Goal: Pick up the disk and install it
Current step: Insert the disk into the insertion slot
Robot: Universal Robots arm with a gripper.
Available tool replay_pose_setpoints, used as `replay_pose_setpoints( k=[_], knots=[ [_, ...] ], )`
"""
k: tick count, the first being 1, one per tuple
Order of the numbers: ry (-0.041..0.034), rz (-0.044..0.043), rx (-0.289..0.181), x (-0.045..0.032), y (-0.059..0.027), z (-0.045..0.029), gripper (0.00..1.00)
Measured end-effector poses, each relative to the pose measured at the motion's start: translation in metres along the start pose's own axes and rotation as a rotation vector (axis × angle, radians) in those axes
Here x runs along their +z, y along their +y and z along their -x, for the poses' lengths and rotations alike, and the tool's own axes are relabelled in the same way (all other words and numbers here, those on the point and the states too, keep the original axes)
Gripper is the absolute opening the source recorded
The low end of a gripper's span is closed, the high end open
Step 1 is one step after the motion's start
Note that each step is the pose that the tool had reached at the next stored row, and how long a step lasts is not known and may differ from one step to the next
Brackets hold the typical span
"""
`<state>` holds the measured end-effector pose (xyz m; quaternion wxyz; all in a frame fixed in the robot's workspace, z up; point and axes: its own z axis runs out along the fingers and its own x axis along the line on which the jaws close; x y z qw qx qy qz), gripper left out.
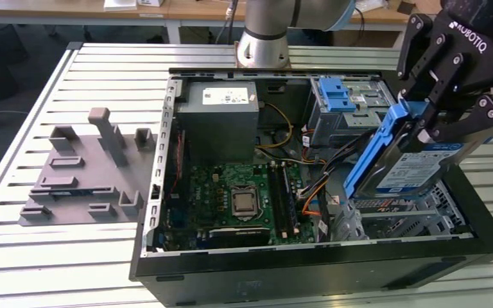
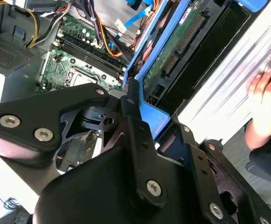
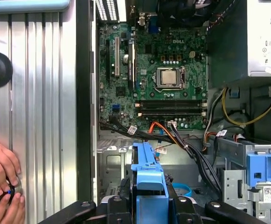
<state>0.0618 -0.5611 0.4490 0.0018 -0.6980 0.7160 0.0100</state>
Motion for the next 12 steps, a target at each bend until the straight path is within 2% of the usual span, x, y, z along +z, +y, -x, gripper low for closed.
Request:
replay_pose_setpoints(
  k=[12],
  knots=[
    [0.0002, 0.0000, 0.000, 0.0030, -0.0111, -0.0005, 0.36]
  ],
)
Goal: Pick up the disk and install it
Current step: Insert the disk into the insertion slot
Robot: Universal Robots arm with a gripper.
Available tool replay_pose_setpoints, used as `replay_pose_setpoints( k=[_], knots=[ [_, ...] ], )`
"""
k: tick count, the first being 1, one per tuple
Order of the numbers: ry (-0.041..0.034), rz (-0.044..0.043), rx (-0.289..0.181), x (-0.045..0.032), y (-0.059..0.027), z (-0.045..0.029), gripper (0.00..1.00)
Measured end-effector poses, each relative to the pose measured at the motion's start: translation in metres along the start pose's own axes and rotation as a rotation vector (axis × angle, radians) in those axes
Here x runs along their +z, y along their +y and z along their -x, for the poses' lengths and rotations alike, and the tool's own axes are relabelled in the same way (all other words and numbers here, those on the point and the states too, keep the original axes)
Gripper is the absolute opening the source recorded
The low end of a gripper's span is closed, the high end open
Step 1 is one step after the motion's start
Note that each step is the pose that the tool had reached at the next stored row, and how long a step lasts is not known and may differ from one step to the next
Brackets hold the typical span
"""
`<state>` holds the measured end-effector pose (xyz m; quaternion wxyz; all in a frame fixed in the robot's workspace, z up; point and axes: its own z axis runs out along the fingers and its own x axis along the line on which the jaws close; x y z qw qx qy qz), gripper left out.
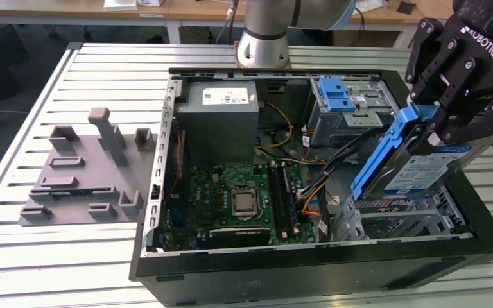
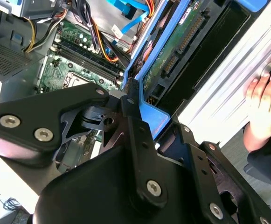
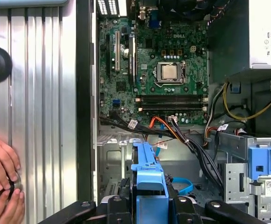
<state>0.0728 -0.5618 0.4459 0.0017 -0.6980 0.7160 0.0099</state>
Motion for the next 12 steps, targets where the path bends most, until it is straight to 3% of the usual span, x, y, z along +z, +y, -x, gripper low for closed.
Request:
replay_pose_setpoints(
  k=[12],
  knots=[
    [0.0001, 0.0000, 0.000, 0.0053, -0.0051, -0.0020, 0.36]
  ],
)
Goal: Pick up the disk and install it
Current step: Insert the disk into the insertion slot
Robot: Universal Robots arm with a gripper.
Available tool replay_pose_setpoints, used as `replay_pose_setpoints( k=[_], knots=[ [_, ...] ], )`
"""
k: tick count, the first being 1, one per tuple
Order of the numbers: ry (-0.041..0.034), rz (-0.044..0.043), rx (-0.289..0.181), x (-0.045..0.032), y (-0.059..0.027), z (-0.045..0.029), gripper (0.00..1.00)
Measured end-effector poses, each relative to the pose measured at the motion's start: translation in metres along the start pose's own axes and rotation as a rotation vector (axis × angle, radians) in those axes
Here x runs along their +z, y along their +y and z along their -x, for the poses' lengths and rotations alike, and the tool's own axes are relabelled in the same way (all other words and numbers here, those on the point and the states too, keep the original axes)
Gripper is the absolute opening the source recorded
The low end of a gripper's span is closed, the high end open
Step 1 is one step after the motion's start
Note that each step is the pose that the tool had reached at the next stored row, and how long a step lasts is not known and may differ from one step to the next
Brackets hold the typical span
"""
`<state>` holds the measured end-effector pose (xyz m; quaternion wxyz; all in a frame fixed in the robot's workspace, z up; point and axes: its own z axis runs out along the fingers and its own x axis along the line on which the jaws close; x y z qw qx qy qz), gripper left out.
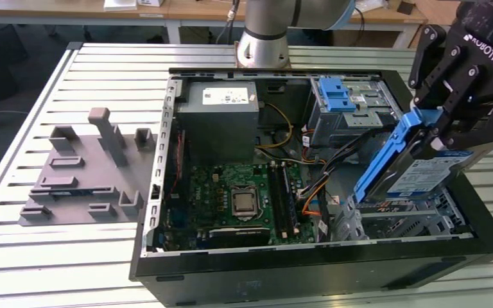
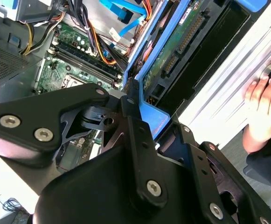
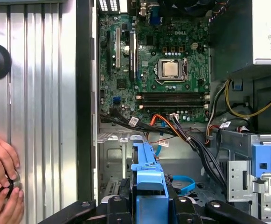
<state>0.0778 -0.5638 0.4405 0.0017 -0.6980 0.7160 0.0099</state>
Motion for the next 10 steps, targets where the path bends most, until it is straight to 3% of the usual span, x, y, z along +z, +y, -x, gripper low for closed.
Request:
replay_pose_setpoints(
  k=[1, 2, 10],
  knots=[
    [-0.0001, 0.0000, -0.001, 0.0005, -0.0001, -0.0010, 0.36],
    [-0.0001, 0.0002, -0.011, 0.0028, -0.0003, -0.0066, 0.36],
    [0.0001, 0.0002, -0.011, 0.0075, -0.0004, -0.0071, 0.36]
  ],
)
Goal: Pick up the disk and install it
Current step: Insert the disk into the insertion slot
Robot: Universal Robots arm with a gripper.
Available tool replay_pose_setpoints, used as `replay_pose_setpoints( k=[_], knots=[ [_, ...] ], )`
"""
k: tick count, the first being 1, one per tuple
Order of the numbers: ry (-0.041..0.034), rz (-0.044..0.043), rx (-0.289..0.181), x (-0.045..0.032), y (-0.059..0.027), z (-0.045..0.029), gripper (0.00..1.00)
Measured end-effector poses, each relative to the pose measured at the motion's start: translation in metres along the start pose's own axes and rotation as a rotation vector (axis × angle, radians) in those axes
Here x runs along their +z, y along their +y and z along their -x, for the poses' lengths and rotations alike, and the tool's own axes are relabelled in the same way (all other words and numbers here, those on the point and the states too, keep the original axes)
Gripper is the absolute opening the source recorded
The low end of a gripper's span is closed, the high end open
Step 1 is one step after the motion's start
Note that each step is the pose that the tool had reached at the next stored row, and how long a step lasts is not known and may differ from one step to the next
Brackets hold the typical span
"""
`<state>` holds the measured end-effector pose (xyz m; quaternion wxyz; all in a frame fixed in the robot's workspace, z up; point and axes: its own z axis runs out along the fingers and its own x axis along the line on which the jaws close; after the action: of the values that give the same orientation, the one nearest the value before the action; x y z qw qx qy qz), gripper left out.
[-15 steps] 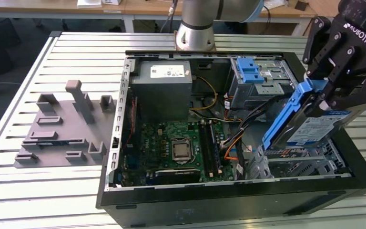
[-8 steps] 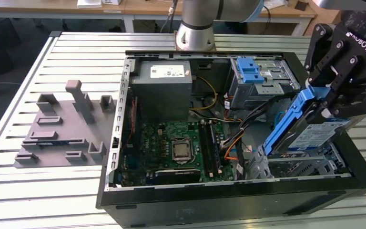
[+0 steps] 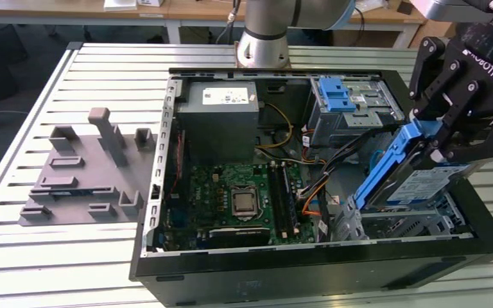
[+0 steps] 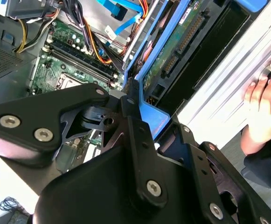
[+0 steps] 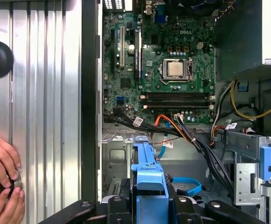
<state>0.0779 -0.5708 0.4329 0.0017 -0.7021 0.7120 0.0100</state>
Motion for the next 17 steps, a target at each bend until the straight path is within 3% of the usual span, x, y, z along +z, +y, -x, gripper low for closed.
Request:
replay_pose_setpoints(
  k=[11, 12, 13, 14, 15, 17],
  knots=[
    [-0.0003, -0.0001, 0.000, 0.0108, -0.0002, -0.0002, 0.36],
    [-0.0001, 0.0000, 0.000, 0.0272, -0.0006, -0.0004, 0.38],
    [-0.0001, 0.0000, 0.000, 0.0290, -0.0007, -0.0005, 0.73],
    [-0.0001, 0.0000, 0.000, 0.0308, -0.0009, -0.0005, 0.79],
    [-0.0003, 0.0000, 0.000, 0.0326, -0.0009, -0.0005, 0.79],
    [-0.0001, 0.0000, 0.000, 0.0345, -0.0010, -0.0005, 0.70]
  ],
)
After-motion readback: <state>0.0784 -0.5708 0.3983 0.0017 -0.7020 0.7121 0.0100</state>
